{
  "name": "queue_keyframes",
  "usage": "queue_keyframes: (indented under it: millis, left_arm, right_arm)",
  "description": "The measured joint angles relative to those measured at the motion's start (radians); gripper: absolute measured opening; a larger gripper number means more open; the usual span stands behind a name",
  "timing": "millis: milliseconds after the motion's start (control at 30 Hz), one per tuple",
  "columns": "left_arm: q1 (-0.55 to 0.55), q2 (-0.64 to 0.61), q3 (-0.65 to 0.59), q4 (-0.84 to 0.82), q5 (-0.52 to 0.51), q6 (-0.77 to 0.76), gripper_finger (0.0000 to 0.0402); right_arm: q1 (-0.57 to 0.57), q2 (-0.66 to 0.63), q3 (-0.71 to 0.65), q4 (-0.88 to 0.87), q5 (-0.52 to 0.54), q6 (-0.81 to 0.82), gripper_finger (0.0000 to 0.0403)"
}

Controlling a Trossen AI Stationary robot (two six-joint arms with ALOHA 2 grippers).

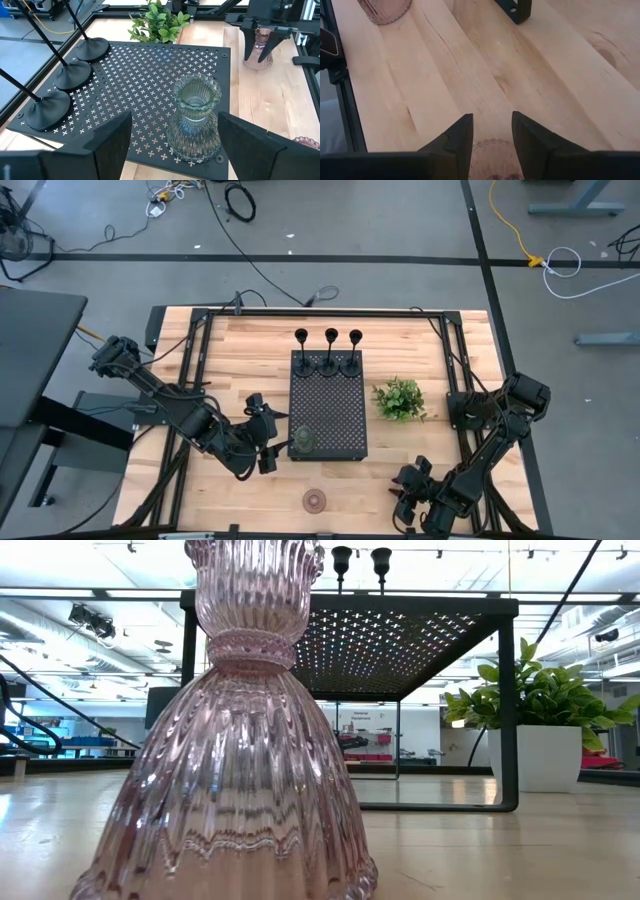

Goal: Pick & Place candle stick holders
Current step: Put the right pink glass candle holder on the shelf

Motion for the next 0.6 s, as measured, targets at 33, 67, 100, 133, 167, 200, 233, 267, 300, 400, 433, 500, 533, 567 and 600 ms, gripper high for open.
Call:
queue_keyframes:
  millis: [33, 67, 100, 133, 167, 200, 233, 267, 300, 400, 433, 500, 533, 567, 600]
  left_arm:
    - [0.0, 0.0, 0.0, 0.0, 0.0, 0.0, 0.0295]
    - [0.0, 0.0, 0.0, 0.0, 0.0, 0.0, 0.0295]
    - [0.0, 0.0, 0.0, 0.0, 0.0, 0.0, 0.0295]
    - [0.0, 0.0, 0.0, 0.0, 0.0, 0.0, 0.0295]
    - [0.0, 0.0, 0.0, 0.0, 0.0, 0.0, 0.0295]
    - [0.0, 0.0, 0.0, 0.0, 0.002, 0.0, 0.0295]
    - [0.0, 0.0, 0.0, 0.0, 0.003, 0.0, 0.0295]
    - [0.0, 0.0, 0.0, 0.0, 0.003, 0.0, 0.0295]
    - [0.0, 0.0, 0.0, 0.0, 0.003, 0.0, 0.0295]
    - [0.0, 0.0, 0.0, 0.0, 0.004, 0.0, 0.0295]
    - [0.0, 0.0, 0.0, 0.0, 0.004, 0.0, 0.0295]
    - [0.0, 0.0, 0.0, 0.0, 0.003, 0.0, 0.0295]
    - [0.0, 0.0, 0.0, 0.0, 0.003, 0.0, 0.0295]
    - [0.0, 0.0, 0.0, 0.0, 0.003, 0.0, 0.0295]
    - [0.0, 0.0, 0.0, 0.0, 0.004, 0.0, 0.0295]
  right_arm:
    - [0.0, 0.0, 0.0, 0.003, 0.001, 0.0, 0.013]
    - [0.0, 0.0, 0.0, 0.007, 0.001, 0.0, 0.013]
    - [0.0, 0.0, 0.0, 0.009, 0.001, 0.0, 0.013]
    - [0.0, -0.001, 0.0, 0.009, 0.001, 0.0, 0.013]
    - [0.0, -0.004, 0.0, 0.008, 0.001, 0.0, 0.013]
    - [0.0, -0.009, 0.0, 0.009, 0.001, 0.0, 0.013]
    - [0.0, -0.016, 0.0, 0.009, 0.001, 0.0, 0.013]
    - [0.0, -0.024, 0.0, 0.009, 0.001, -0.003, 0.0129]
    - [0.0, -0.033, 0.003, 0.005, 0.001, -0.009, 0.013]
    - [0.0, -0.058, 0.042, -0.026, 0.002, -0.051, 0.0129]
    - [0.0, -0.068, 0.062, -0.04, 0.002, -0.073, 0.013]
    - [-0.003, -0.085, 0.11, -0.088, 0.023, -0.115, 0.013]
    - [-0.004, -0.092, 0.137, -0.122, 0.039, -0.132, 0.013]
    - [-0.007, -0.096, 0.167, -0.16, 0.059, -0.148, 0.013]
    - [-0.011, -0.099, 0.199, -0.195, 0.077, -0.167, 0.013]
